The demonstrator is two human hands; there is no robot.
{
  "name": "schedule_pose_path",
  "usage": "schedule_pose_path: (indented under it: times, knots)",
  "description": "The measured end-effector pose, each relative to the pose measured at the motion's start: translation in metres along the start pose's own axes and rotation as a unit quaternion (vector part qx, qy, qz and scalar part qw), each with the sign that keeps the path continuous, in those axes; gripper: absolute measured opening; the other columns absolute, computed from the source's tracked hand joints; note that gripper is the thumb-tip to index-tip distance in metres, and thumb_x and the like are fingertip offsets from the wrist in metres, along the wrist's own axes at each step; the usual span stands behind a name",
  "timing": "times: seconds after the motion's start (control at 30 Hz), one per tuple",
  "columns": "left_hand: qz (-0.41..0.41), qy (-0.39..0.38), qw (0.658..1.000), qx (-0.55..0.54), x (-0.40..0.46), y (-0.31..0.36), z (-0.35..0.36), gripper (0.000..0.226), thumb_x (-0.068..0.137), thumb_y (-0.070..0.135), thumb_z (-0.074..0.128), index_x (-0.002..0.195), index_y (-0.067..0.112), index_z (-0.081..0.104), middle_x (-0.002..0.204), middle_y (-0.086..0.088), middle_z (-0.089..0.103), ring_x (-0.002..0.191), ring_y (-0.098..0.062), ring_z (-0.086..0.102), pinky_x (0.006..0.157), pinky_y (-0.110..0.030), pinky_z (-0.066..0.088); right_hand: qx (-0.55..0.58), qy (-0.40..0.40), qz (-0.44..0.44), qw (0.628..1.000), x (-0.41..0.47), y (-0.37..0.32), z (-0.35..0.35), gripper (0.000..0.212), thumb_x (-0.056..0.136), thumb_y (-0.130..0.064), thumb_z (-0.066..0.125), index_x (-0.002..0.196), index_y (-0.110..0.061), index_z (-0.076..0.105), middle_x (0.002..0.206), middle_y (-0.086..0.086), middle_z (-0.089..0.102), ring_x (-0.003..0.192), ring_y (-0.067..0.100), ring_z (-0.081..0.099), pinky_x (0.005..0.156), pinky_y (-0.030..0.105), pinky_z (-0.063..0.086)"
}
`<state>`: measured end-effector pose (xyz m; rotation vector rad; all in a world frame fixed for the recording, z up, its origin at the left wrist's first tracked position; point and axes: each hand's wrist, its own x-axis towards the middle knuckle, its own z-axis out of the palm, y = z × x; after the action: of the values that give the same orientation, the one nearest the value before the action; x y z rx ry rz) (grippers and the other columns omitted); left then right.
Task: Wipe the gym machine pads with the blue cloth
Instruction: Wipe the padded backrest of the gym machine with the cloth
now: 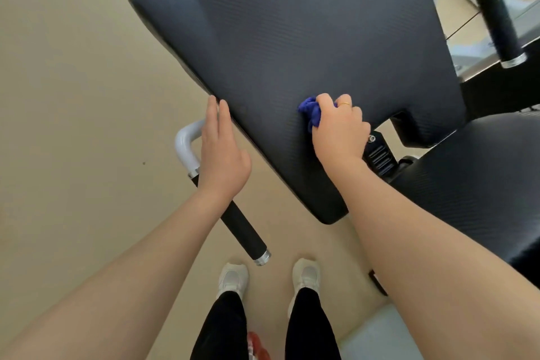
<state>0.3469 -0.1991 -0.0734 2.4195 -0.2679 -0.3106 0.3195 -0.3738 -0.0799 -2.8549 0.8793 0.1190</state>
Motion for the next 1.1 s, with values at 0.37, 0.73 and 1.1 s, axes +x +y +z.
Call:
schedule_pose_path:
  times: [0.37,0.73,1.1]
  knots:
    - [-0.117,0.082,0.962,-0.233,0.018,0.015,-0.026,0.056,0.09,-0.005,0.031,0.143,0.012,0.029,0.125,0.008,0.047,0.11,-0.003,0.053,0.086,-0.007,0.04,0.006,0.102,-0.393,0.914,-0.01,-0.057,0.009,0.034,0.058,-0.011,0.077,0.09,-0.019,0.067,0.088,0.005,0.064,0.068,0.025,0.057,0.059,0.03,0.038]
    - [-0.168,0.091,0.934,-0.303,0.047,0.008,-0.042,0.061,0.092,0.046,0.028,0.149,0.025,0.016,0.156,0.006,0.023,0.141,-0.016,0.028,0.115,-0.041,0.026,0.057,0.097,-0.295,0.949,0.005,-0.11,-0.009,0.041,0.055,-0.009,0.077,0.094,-0.018,0.066,0.093,0.009,0.061,0.071,0.026,0.055,0.059,0.032,0.037]
    - [-0.134,0.107,0.942,-0.289,0.07,0.011,-0.056,0.051,0.1,0.041,0.022,0.149,0.028,0.017,0.155,0.013,0.021,0.141,-0.005,0.022,0.118,-0.035,0.019,0.099,0.087,-0.135,0.982,0.13,-0.115,-0.056,0.031,0.085,-0.009,0.05,0.112,-0.023,0.056,0.126,0.009,0.043,0.109,0.026,0.045,0.074,0.035,0.03]
